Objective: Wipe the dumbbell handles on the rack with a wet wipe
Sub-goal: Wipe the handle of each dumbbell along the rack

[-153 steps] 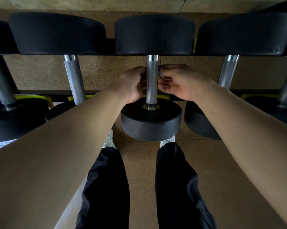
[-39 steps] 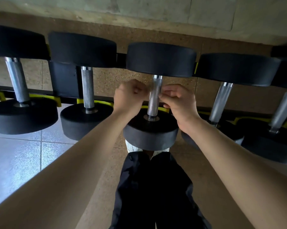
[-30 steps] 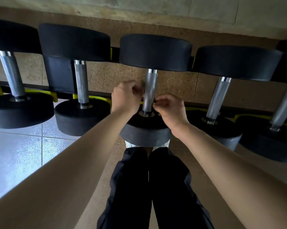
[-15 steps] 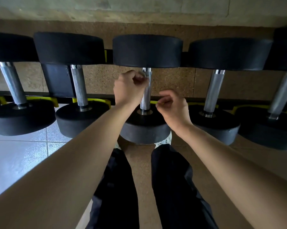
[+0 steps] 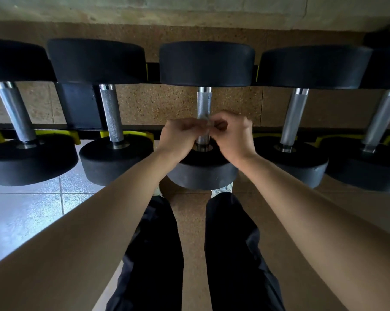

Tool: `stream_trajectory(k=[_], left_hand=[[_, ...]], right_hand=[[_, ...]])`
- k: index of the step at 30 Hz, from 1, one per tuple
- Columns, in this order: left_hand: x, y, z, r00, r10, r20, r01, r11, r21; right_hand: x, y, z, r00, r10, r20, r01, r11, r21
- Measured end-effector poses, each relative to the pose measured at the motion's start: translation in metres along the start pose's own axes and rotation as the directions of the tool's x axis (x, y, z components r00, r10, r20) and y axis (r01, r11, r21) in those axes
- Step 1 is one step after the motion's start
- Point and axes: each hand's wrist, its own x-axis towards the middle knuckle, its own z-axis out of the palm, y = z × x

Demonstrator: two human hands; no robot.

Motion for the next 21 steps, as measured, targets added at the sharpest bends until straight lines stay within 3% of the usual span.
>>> stream_trajectory(k=[4,6,14,17,21], left_hand=[[0.005,-0.003,-0.002,0.995,0.017,-0.097,-0.019,1.0,-0.02],[0.004,-0.007,-0.003,0.996,0.013,-0.092,-0.014,1.0,-0.013],[0.005,-0.013,-0.006,0.998,0.0,-0.058,0.002,0.999,0.036],[0.001,-0.015,-0.007,0.999,0.004,-0.038,-0.003,1.0,0.031],[-0.005,-0.014,-0.007,0.999,0.002,-0.035,-0.003,1.0,-0.028]], right_hand=[[0.033,-0.01,-0.007,0.967,0.15,-0.206,-0.121,0.982,0.146],[0.044,-0.01,-0.004,0.95,0.209,-0.231,-0.155,0.96,0.232],[0.006,0.008,0.0,0.938,0.337,0.079,-0.342,0.938,0.063],[-0.002,0.009,-0.014,0.914,0.325,0.244,-0.313,0.946,-0.088],[-0.002,0.001,-0.029,0.903,0.291,0.317,-0.353,0.922,0.159]])
